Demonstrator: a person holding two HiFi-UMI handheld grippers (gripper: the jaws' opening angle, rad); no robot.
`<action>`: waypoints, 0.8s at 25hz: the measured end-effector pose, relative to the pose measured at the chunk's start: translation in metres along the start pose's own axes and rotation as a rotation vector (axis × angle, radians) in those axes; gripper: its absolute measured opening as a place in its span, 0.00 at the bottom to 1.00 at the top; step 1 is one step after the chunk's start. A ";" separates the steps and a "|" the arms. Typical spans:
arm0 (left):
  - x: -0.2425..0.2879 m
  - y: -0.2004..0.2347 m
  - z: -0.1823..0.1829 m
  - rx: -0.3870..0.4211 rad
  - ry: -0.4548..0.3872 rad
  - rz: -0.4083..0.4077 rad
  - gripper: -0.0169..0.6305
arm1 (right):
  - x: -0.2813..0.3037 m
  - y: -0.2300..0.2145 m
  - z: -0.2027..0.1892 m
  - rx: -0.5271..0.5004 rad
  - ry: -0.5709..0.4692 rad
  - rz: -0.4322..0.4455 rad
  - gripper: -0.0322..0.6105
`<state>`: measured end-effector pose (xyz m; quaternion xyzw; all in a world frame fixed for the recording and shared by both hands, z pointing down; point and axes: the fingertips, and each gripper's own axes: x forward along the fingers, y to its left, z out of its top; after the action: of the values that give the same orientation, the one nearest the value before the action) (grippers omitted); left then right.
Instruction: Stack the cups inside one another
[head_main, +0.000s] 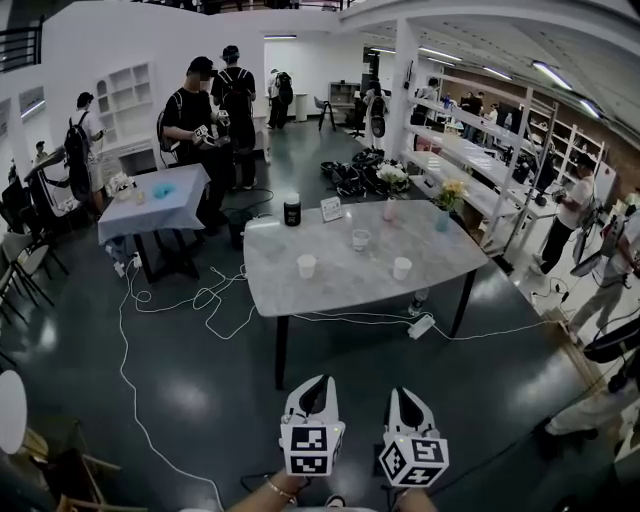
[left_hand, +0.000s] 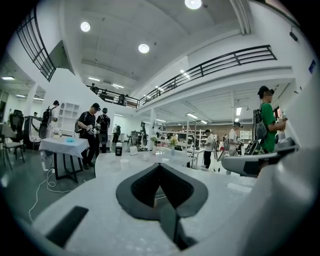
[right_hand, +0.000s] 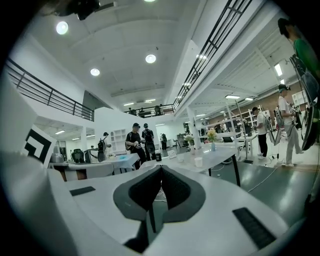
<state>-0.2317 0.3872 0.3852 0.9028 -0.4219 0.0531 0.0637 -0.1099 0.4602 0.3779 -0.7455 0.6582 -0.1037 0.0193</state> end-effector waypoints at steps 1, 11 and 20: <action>0.005 -0.002 -0.002 -0.001 0.005 0.003 0.02 | 0.001 -0.007 0.000 -0.002 0.002 -0.002 0.06; 0.038 -0.037 -0.004 0.002 0.018 0.023 0.02 | 0.004 -0.072 -0.015 0.025 0.065 -0.004 0.06; 0.055 -0.044 -0.013 0.022 0.047 0.041 0.02 | 0.018 -0.095 -0.036 0.051 0.122 -0.003 0.06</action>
<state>-0.1633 0.3761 0.4029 0.8932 -0.4381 0.0801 0.0623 -0.0216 0.4590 0.4314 -0.7378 0.6543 -0.1657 -0.0021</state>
